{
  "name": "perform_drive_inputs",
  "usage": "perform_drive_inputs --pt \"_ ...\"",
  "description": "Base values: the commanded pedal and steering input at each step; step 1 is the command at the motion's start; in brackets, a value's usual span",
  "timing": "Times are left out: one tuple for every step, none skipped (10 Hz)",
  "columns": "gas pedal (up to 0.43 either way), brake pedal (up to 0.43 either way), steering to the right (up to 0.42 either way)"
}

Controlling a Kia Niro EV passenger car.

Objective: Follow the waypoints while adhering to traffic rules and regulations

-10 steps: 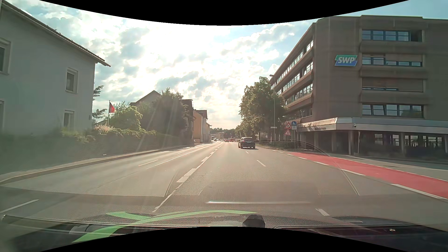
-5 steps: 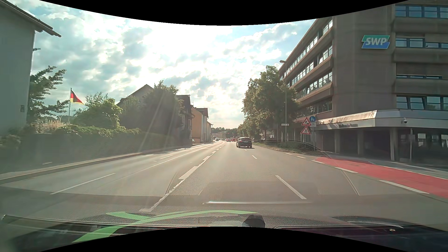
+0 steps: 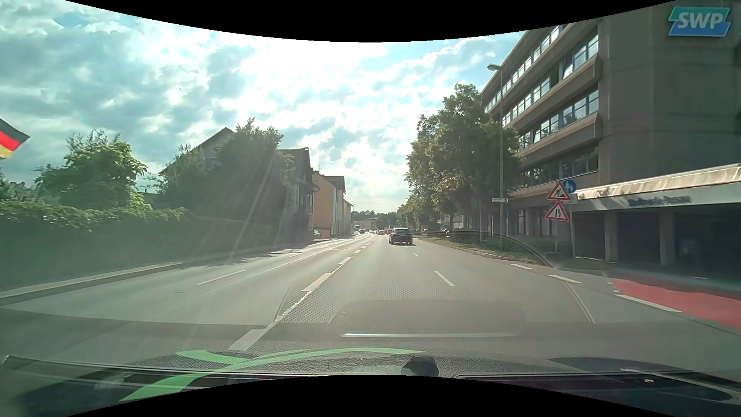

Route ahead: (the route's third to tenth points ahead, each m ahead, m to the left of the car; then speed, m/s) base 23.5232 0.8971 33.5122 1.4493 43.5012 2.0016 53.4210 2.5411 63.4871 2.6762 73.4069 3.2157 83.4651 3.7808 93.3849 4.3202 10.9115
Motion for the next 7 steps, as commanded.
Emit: perform_drive_inputs --pt "0.098 0.0 -0.008" --pt "0.098 0.0 -0.008" --pt "0.087 0.0 -0.008" --pt "0.079 0.0 -0.007" --pt "0.079 0.0 -0.007" --pt "0.079 0.0 -0.007" --pt "0.079 0.0 -0.007"
